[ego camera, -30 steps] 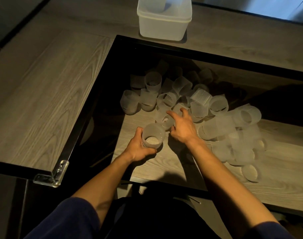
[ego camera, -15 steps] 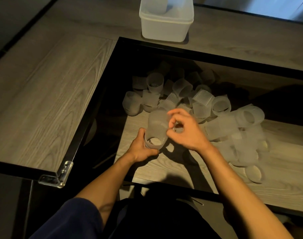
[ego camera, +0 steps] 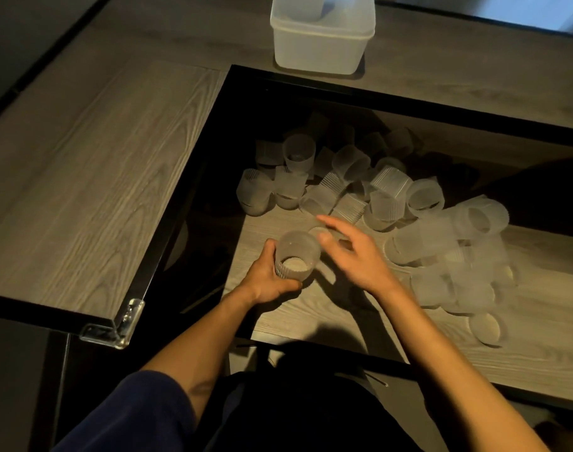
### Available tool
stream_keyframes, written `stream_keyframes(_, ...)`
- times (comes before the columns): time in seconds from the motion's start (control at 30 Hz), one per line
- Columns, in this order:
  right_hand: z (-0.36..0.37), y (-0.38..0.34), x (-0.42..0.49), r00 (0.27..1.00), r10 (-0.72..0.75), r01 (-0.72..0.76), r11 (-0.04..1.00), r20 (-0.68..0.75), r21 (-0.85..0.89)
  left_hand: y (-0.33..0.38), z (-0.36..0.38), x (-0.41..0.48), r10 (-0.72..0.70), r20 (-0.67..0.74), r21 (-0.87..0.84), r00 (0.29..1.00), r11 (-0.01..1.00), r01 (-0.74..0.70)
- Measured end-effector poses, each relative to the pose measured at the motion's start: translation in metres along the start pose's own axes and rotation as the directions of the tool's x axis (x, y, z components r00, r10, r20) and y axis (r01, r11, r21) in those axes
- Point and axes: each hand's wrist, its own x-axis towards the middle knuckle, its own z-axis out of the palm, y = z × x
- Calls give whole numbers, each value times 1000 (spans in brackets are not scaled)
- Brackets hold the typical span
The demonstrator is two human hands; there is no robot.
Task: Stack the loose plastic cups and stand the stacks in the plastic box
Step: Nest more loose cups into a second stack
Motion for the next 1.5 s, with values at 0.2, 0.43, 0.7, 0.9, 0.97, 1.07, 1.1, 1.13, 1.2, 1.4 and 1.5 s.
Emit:
stream_keyframes(0.2, 26, 36, 17, 921, 385, -366, 811, -53, -456, 2, 1, -1, -6, -18, 35, 1000, 999, 7)
stream_keyframes(0.43, 38, 48, 10, 921, 360, -391, 859, -152, -332, 3, 2, -2, -16, -21, 56, 1000, 998, 17)
stream_keyframes(0.7, 2, -17, -2, 945, 22, 25, 990, -327, 138, 3, 3, 0, -30, -29, 61, 999, 998, 32)
stream_keyframes(0.9, 10, -22, -10, 987, -154, 145, 972, -38, -187, 5, 2, -1, -52, -24, 79, 998, 995, 54)
stream_keyframes(0.97, 10, -25, -10, 984, -176, 169, 961, -11, -220, 8, 1, -2, -60, -36, 90, 998, 994, 63)
stream_keyframes(1.07, 9, -29, -14, 980, -197, 197, 943, 25, -269, 11, 0, -3, -74, -26, 101, 997, 992, 76)
stream_keyframes(1.1, 9, -31, -16, 980, -195, 195, 941, 30, -277, 11, 0, -3, -76, -20, 109, 997, 991, 78)
stream_keyframes(1.13, 8, -32, -19, 982, -188, 190, 939, 37, -285, 11, 0, -2, -78, -15, 115, 997, 990, 80)
stream_keyframes(1.2, 9, -34, -24, 985, -169, 173, 932, 40, -318, 11, 2, -1, -86, -12, 121, 996, 989, 87)
stream_keyframes(1.4, 13, -33, -35, 998, -47, 25, 912, -43, -410, 16, 11, -8, -96, 40, 140, 995, 986, 89)
stream_keyframes(1.5, 14, -28, -44, 997, -53, 22, 909, -64, -417, 21, 16, -11, -92, 62, 136, 994, 987, 83)
